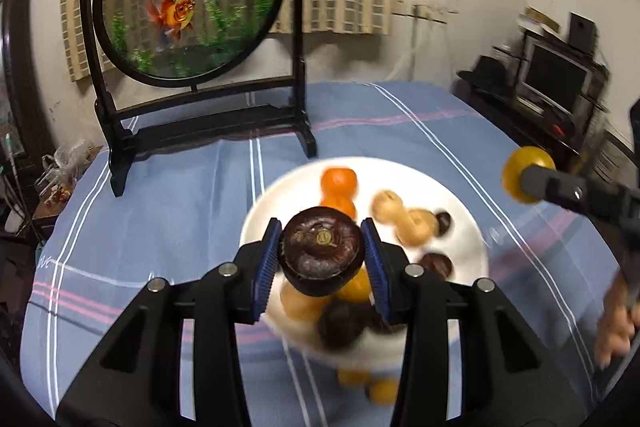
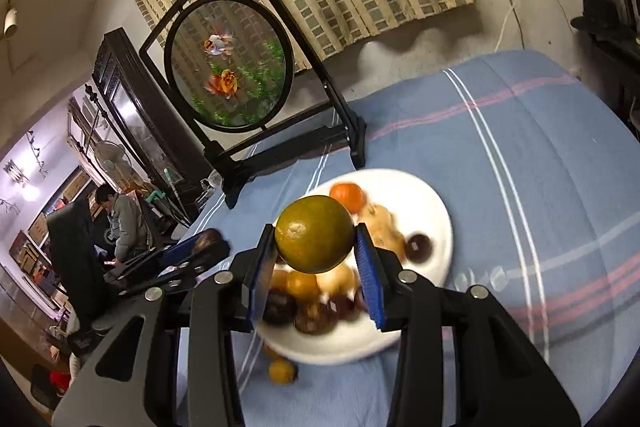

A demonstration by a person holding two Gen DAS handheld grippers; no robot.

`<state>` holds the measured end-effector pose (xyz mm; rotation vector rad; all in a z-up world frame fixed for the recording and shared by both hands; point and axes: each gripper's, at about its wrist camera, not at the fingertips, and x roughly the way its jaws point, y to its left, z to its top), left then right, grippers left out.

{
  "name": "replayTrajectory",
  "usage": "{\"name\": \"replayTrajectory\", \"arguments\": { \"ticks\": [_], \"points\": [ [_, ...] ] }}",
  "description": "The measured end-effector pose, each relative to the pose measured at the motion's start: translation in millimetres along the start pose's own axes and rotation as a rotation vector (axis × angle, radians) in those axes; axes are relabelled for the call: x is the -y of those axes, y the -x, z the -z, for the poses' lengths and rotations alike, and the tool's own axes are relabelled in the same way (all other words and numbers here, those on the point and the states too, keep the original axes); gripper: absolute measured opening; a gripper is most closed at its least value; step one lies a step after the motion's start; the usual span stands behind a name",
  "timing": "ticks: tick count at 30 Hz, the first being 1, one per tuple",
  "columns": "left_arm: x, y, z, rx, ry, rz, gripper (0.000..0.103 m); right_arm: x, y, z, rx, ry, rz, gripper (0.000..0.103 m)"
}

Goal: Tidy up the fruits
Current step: 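Lower both fruits onto the plate and open both tools, then grasp a small yellow round fruit with the left tool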

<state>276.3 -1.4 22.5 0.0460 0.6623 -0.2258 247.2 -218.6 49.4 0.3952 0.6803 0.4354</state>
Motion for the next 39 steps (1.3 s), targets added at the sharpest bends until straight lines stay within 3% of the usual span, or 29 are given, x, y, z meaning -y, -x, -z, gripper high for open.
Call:
{"name": "replayTrajectory", "arguments": {
  "ticks": [7, 15, 18, 20, 21, 22, 29, 31, 32, 33, 37, 39],
  "points": [
    [-8.7, -52.5, 17.2, -0.093, 0.016, 0.007, 0.041, 10.7, -89.6, 10.1, -0.139, -0.005, 0.018, 0.04],
    [-8.1, -73.0, 21.3, -0.132, 0.014, 0.012, 0.042, 15.1, -117.4, 13.4, -0.205, 0.027, 0.076, 0.041],
    [-9.4, -71.0, 20.3, -0.116, 0.017, 0.007, 0.054, 19.1, -118.9, 12.8, -0.214, 0.017, 0.086, 0.042],
    [-9.0, -67.7, 19.8, -0.105, 0.018, 0.001, 0.059, 19.5, -114.1, 10.9, -0.194, 0.017, 0.077, 0.047],
    [-9.5, -66.4, 19.3, -0.104, 0.019, 0.001, 0.059, 19.1, -110.7, 9.4, -0.187, 0.015, 0.081, 0.055],
    [-9.8, -65.0, 18.9, -0.102, 0.021, 0.006, 0.059, 18.3, -106.3, 7.8, -0.168, 0.015, 0.089, 0.07],
    [-20.0, -33.5, 13.8, -0.043, 0.067, 0.009, 0.071, -3.7, -46.2, -12.0, 0.008, 0.004, 0.024, 0.07],
    [-21.0, -19.3, 18.4, -0.03, 0.072, 0.017, 0.071, -13.8, -26.1, -12.5, 0.039, 0.016, 0.0, 0.08],
    [-21.3, -12.3, 23.8, -0.028, 0.073, 0.023, 0.071, -19.0, -13.6, -9.0, 0.059, 0.022, -0.004, 0.091],
    [-22.0, -2.6, 34.2, -0.029, 0.075, 0.031, 0.072, -21.6, -4.4, -5.0, 0.075, 0.023, -0.006, 0.096],
    [-19.5, 21.4, 65.2, -0.043, 0.068, 0.046, 0.075, -22.8, 21.6, 19.5, 0.083, 0.027, -0.018, 0.096],
    [-14.8, 30.5, 86.3, -0.049, 0.053, 0.038, 0.088, -10.4, 31.5, 38.7, 0.09, -0.014, -0.015, 0.096]
  ]
}}
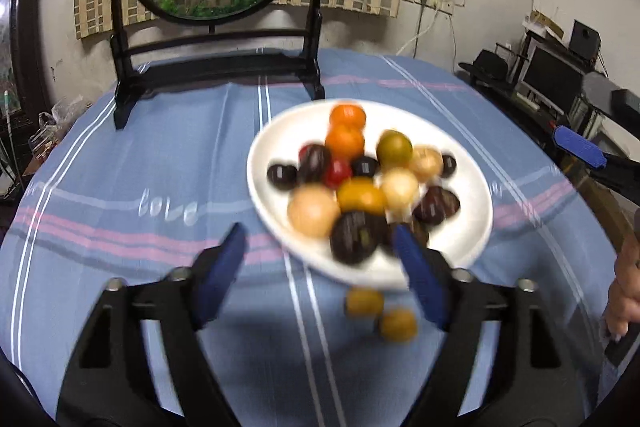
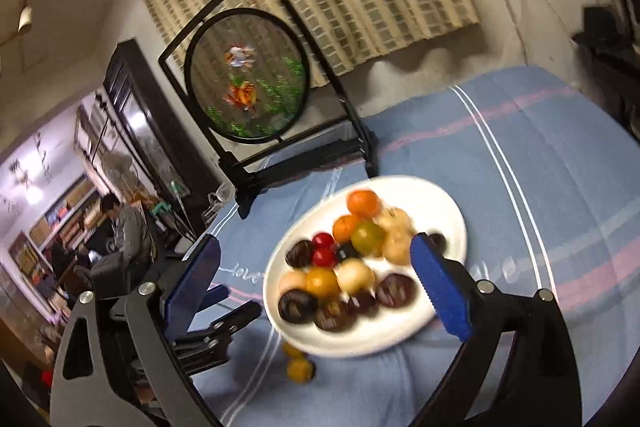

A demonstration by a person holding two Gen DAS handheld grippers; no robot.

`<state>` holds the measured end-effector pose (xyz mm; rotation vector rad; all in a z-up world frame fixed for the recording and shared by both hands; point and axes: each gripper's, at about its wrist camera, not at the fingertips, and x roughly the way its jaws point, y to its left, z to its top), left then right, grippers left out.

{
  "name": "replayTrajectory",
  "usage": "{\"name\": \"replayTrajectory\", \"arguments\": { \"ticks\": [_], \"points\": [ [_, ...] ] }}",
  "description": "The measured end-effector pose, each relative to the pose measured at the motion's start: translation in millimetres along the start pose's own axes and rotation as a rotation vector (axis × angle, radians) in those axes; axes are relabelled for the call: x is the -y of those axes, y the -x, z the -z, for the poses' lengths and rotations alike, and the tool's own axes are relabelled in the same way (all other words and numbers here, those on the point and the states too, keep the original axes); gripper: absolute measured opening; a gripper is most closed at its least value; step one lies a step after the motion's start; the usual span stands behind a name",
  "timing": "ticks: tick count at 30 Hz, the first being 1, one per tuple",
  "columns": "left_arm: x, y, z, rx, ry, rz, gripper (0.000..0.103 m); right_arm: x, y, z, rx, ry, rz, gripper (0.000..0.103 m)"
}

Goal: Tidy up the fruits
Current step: 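Grasp a small yellow round fruit with the left tool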

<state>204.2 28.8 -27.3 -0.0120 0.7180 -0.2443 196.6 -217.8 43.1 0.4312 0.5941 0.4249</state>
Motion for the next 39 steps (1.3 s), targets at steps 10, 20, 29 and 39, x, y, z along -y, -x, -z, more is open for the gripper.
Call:
{"name": "replayTrajectory", "arguments": {
  "ticks": [10, 20, 29, 39],
  "points": [
    [43.2, -5.9, 45.6, -0.061, -0.18, -0.054, 0.088, 83.0, 5.4, 32.4, -0.087, -0.351, 0.05, 0.096],
    [54.0, -25.4, 44.9, -0.115, -0.197, 0.019, 0.086, 77.4, 4.0, 34.3, -0.12, -0.388, -0.012, 0.096],
    [54.8, -43.4, 41.7, -0.176, -0.161, 0.064, 0.064, 79.8, -0.4, 37.1, -0.15, -0.419, -0.023, 0.096],
    [53.4, -45.3, 42.9, -0.188, -0.166, 0.038, 0.046, 81.1, -1.6, 38.5, -0.162, -0.427, -0.02, 0.096]
  ]
}}
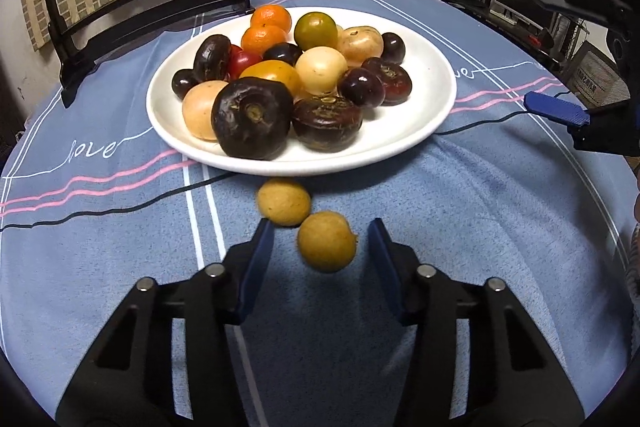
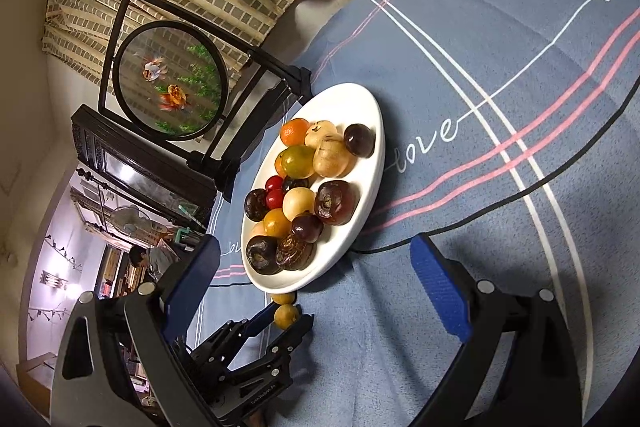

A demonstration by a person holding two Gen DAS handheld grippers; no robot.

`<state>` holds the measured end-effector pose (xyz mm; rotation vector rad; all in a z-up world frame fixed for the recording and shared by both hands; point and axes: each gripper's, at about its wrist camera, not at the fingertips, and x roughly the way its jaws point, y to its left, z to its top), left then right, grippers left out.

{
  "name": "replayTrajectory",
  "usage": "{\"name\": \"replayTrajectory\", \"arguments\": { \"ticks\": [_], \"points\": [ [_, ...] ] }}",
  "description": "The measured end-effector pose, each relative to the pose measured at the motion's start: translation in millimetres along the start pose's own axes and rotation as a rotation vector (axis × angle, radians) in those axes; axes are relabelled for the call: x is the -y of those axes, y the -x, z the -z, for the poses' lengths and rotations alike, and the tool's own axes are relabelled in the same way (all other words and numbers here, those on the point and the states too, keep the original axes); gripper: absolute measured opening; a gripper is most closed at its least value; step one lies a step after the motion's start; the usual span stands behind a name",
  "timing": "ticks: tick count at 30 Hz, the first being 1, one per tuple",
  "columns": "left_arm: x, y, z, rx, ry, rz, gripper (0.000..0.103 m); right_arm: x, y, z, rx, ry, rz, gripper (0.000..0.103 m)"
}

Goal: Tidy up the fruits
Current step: 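Grasp a small yellow round fruit with the left tool, then grasp the other small yellow fruit with the right tool while the left tool holds its fruit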

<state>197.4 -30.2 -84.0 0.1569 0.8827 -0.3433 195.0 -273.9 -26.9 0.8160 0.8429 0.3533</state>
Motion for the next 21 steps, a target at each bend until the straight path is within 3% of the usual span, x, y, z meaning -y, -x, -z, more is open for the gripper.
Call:
{"name": "replayTrajectory", "arguments": {
  "ticks": [7, 14, 21],
  "points": [
    [-1.6, 5.2, 2.6, 0.012, 0.007, 0.007, 0.029, -1.9, -2.9, 1.7, -0.015, 0.008, 0.0, 0.096],
    [-6.5, 32.1, 7.4, 0.082, 0.006, -0.009, 0.029, -7.5, -6.7, 5.1, -0.027, 0.059, -0.001, 0.096],
    [-59.7, 59.9, 24.3, 0.114, 0.116, -0.051, 0.028, -32.4, -24.9, 23.3, -0.084, 0.243, 0.022, 0.096]
  ]
}}
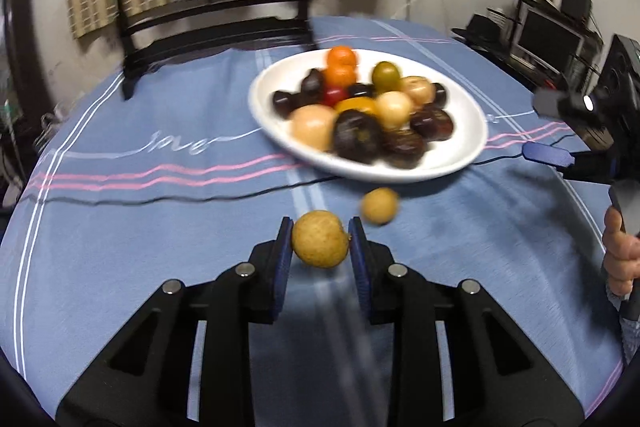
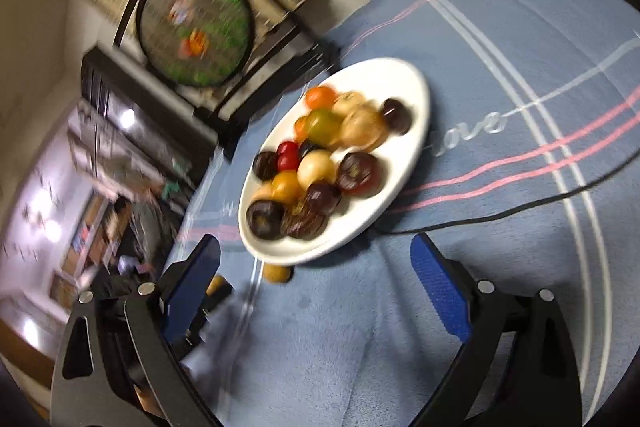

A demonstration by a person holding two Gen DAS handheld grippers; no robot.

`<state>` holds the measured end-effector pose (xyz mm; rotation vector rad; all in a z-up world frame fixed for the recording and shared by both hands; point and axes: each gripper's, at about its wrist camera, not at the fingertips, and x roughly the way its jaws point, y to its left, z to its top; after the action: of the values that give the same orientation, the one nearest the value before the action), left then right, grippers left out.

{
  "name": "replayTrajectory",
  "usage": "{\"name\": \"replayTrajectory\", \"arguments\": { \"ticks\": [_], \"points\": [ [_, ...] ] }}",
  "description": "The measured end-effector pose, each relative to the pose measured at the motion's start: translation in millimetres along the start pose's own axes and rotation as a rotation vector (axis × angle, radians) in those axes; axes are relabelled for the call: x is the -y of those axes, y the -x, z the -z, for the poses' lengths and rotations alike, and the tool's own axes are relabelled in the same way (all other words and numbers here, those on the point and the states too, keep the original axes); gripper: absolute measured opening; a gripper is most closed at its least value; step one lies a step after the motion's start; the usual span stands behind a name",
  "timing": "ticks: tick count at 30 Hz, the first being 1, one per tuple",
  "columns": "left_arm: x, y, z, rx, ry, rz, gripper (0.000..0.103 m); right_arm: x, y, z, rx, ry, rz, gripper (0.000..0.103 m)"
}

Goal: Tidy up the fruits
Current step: 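Grasp the other small yellow fruit with the right tool while the left tool holds its fruit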

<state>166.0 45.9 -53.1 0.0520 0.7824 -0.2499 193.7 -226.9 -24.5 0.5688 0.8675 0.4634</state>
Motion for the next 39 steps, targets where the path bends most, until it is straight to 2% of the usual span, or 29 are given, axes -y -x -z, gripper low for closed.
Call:
{"name": "replayTrajectory", "arguments": {
  "ticks": [5, 7, 9, 15, 19, 26, 31, 33, 39],
  "points": [
    [-27.4, 2.9, 2.2, -0.004, 0.056, -0.018, 0.028, -31.5, -22.6, 24.9, -0.092, 0.14, -0.028, 0.096],
    [-38.9, 6.0, 0.0, 0.012, 0.092, -0.024, 0.028, -43.7, -30.3, 34.0, -0.106, 0.175, -0.03, 0.091],
    [-45.0, 9.4, -1.4, 0.024, 0.112, -0.024, 0.028, -56.6, -43.5, 40.0, -0.135, 0.212, -0.02, 0.076],
    [-49.5, 14.5, -3.1, 0.042, 0.134, -0.032, 0.028, -74.3, -90.7, 49.4, -0.212, 0.253, 0.097, 0.058],
    [-46.7, 14.4, -2.4, 0.039, 0.124, -0.023, 0.028, -83.7, -104.4, 44.7, -0.196, 0.269, 0.158, 0.047],
    [-44.9, 11.2, -1.5, 0.022, 0.121, -0.006, 0.028, -78.5, -114.8, 39.2, -0.158, 0.262, 0.279, 0.045],
    [-41.7, 7.0, -0.7, 0.006, 0.109, 0.002, 0.029, -72.5, -115.8, 39.0, -0.137, 0.255, 0.289, 0.038],
    [-42.2, 4.9, 0.2, -0.002, 0.112, 0.005, 0.029, -73.8, -115.7, 40.2, -0.141, 0.283, 0.281, 0.029],
    [-34.2, 2.0, 2.9, -0.008, 0.091, 0.043, 0.029, -70.7, -92.5, 47.4, -0.145, 0.314, 0.236, 0.028]
  ]
}}
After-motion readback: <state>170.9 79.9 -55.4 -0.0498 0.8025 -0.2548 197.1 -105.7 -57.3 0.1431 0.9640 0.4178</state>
